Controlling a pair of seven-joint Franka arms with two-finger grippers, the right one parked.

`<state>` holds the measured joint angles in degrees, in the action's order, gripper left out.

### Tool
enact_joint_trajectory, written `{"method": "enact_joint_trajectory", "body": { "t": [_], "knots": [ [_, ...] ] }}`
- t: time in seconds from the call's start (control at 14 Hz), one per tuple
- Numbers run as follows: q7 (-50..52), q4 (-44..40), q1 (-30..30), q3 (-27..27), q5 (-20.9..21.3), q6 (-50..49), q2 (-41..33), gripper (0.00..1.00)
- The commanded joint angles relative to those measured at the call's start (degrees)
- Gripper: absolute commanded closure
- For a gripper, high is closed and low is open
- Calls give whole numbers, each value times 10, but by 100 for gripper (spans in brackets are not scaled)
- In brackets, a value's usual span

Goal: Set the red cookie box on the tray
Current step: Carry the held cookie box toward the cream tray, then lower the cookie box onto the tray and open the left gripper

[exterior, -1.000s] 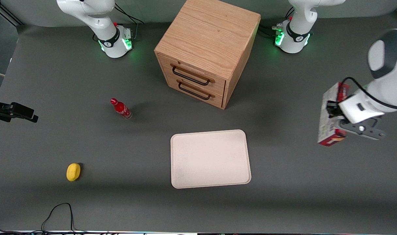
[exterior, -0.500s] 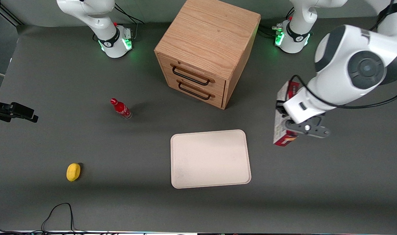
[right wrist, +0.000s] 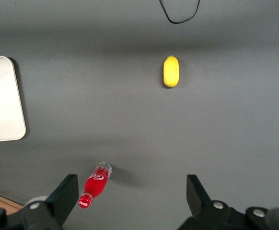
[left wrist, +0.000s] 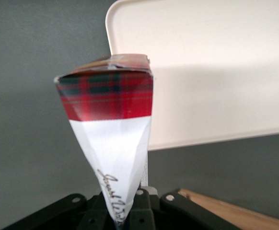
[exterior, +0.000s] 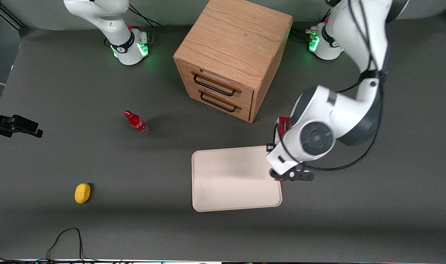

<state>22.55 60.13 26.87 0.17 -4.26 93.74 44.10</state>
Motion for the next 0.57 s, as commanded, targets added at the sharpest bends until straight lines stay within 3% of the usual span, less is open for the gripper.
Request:
{"method": "enact_joint_trajectory", "body": {
  "t": [0.0,0.43,0.5],
  "knots": [
    [29,-60,21,25,-5,29,58,100],
    [30,-57,27,33,-11,119,115,100],
    [42,-56,27,34,-29,128,121,100]
  ]
}}
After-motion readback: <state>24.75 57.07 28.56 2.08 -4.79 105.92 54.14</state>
